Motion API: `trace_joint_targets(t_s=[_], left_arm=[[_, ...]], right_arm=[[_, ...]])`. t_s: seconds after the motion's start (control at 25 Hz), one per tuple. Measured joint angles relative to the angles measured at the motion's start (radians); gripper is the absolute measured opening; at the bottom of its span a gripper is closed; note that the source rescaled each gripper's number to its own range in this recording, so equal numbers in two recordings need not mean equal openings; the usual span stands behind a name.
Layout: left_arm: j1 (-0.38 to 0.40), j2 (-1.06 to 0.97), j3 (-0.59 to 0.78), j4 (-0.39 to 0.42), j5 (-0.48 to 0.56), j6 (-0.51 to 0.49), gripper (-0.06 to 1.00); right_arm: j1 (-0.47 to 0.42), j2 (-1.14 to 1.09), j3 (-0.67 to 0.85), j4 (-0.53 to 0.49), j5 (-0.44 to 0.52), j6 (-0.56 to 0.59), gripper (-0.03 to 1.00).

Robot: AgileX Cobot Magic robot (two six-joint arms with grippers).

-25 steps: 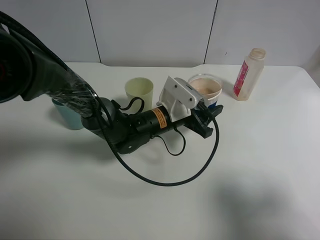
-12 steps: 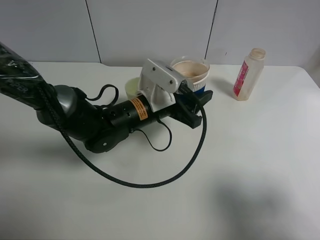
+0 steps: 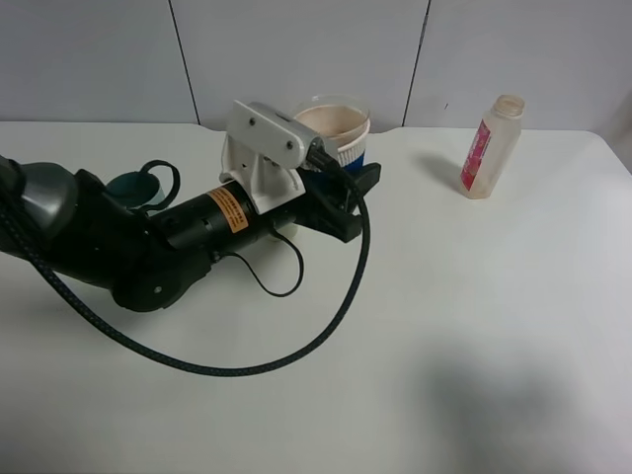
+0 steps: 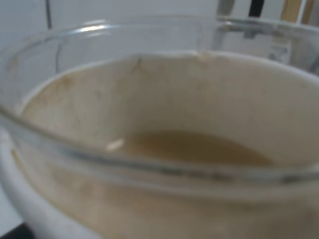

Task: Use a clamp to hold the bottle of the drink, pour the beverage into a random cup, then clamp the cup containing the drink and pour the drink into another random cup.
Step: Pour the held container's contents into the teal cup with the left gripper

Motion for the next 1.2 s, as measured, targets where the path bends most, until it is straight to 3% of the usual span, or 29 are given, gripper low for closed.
trace_joint_targets(t_s=[0.2, 0.36, 0.48, 0.68, 0.76, 0.96, 1.2], left_arm=[[0.038, -0.059, 0.052, -0.004, 0.003, 0.018, 0.01], [0.156, -0.169, 0.094, 0.005, 0.068, 0.021, 0.01], [0.203, -0.199, 0.097, 0.03, 0.098, 0.021, 0.01], [0.313, -0.25, 0.097, 0.121, 0.127, 0.021, 0.01], [0.451, -0.272, 0.097, 0.224, 0.158, 0.021, 0.01], [0.602, -0.272, 0.097, 0.324, 0.173, -0.011, 0.01], [0.726, -0.272, 0.097, 0.435, 0.174, -0.017, 0.01]], right_arm=[[0.0, 0.0, 0.0, 0.0, 0.0, 0.0, 1.0], [0.0, 0.0, 0.0, 0.0, 0.0, 0.0, 1.0], [0.0, 0.0, 0.0, 0.0, 0.0, 0.0, 1.0], [0.0, 0.0, 0.0, 0.0, 0.0, 0.0, 1.0], [0.0, 0.0, 0.0, 0.0, 0.0, 0.0, 1.0], [0.0, 0.0, 0.0, 0.0, 0.0, 0.0, 1.0], [0.0, 0.0, 0.0, 0.0, 0.0, 0.0, 1.0]])
